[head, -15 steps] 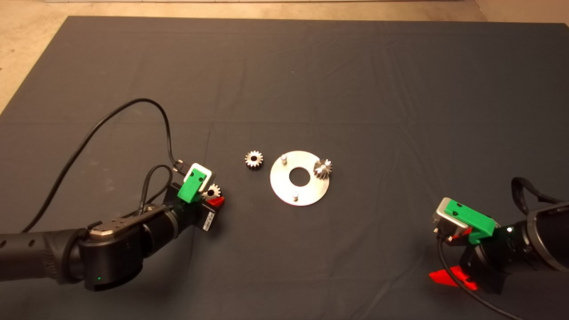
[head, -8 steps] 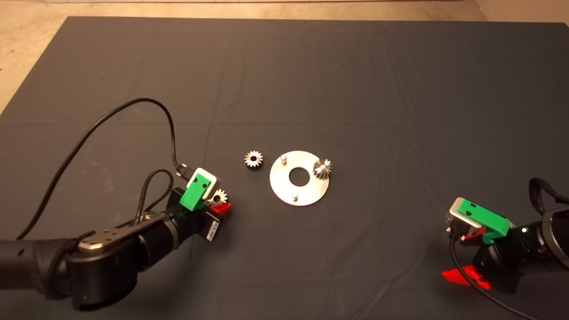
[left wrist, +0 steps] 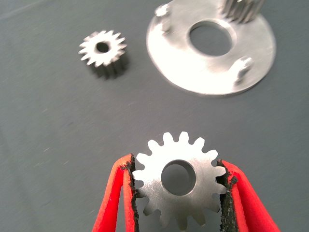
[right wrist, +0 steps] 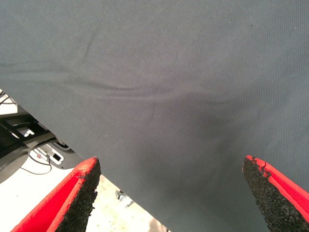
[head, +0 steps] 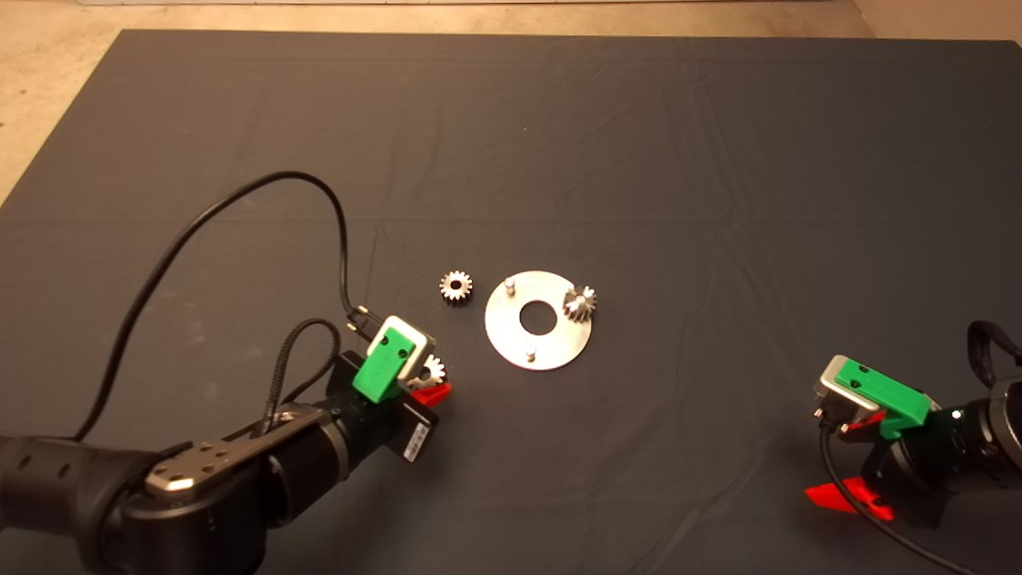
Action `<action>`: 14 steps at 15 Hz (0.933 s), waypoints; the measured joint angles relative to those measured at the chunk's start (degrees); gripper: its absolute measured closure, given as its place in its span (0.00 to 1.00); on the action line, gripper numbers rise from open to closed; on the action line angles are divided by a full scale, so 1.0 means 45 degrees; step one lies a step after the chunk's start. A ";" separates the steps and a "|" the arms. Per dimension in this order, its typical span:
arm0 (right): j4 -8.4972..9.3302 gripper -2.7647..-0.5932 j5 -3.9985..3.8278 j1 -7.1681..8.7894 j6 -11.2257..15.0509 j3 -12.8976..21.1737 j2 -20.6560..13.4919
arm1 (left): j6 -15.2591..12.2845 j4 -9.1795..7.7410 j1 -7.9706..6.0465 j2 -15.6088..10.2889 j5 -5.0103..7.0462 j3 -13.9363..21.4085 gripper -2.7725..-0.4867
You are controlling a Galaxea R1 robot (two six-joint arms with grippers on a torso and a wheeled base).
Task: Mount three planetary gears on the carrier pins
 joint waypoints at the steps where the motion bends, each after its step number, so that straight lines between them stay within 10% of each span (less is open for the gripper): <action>1: 0.0000 0.27 -0.0004 0.0000 -0.0005 0.0000 -0.0005 | 0.0115 -0.0003 0.0003 0.0481 0.0317 -0.0096 0.91; 4: 0.0000 0.27 -0.0019 0.0000 -0.0043 0.0000 -0.0011 | 0.0625 -0.0003 0.0000 0.1669 0.0724 -0.0638 0.91; 11: 0.0001 0.27 0.0000 0.0000 -0.0087 0.0000 -0.0026 | 0.0675 -0.0014 -0.0146 0.2445 0.1041 -0.1347 0.91; 14: 0.0000 0.27 -0.0014 0.0003 -0.0087 0.0000 -0.0049 | 0.0759 -0.0019 -0.0293 0.2817 0.1935 -0.1347 0.91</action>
